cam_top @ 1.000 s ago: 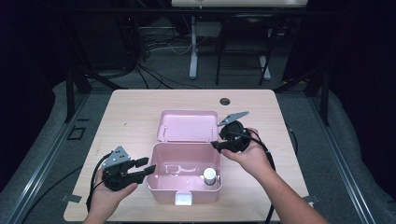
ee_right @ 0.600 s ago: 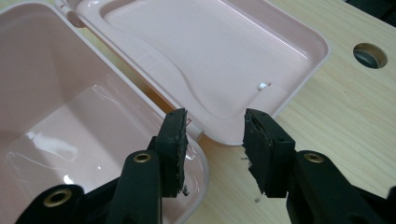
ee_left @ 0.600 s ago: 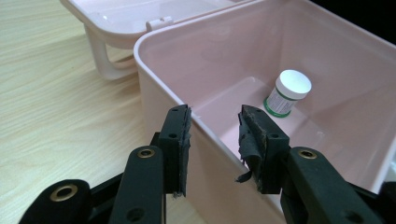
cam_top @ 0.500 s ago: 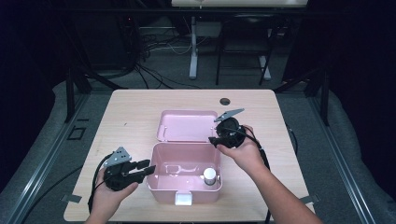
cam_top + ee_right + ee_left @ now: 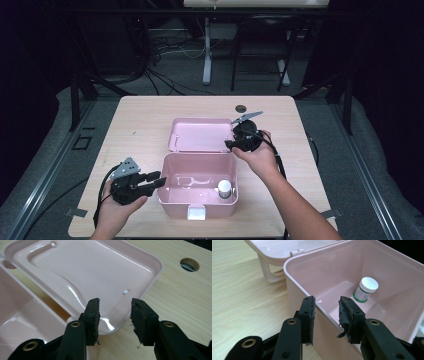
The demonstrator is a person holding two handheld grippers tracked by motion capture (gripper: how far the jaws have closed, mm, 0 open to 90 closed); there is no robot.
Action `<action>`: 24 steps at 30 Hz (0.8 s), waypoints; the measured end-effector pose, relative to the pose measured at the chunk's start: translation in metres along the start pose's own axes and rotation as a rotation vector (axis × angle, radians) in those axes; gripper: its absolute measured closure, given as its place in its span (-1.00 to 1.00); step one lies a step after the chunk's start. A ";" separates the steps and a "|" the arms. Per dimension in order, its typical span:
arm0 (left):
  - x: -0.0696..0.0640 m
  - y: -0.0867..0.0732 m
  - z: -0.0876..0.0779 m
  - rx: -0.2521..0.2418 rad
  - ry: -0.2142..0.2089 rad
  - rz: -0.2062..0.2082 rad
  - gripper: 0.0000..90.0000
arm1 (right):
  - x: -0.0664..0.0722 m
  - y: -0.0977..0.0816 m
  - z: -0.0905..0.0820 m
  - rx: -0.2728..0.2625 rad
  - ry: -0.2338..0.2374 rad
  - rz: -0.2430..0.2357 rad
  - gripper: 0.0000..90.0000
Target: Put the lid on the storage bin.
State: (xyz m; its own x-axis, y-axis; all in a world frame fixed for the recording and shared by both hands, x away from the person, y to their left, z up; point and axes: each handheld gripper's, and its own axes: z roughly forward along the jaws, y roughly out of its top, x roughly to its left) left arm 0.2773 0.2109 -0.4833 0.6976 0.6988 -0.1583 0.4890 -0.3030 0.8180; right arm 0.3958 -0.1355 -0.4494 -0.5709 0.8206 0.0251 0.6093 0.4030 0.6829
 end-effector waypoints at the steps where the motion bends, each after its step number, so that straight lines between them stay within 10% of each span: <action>1: 0.000 0.000 0.000 0.000 -0.002 -0.001 0.42 | -0.001 0.000 0.001 0.000 -0.007 0.005 0.33; 24: 0.001 -0.001 -0.001 0.000 -0.006 0.016 0.48 | -0.021 0.011 0.035 -0.017 -0.089 0.155 0.48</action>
State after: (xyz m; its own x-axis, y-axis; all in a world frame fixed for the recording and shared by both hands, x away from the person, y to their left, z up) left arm 0.2774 0.2126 -0.4840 0.7084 0.6902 -0.1481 0.4776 -0.3142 0.8204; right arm 0.4344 -0.1342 -0.4682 -0.4191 0.9055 0.0667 0.6764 0.2624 0.6882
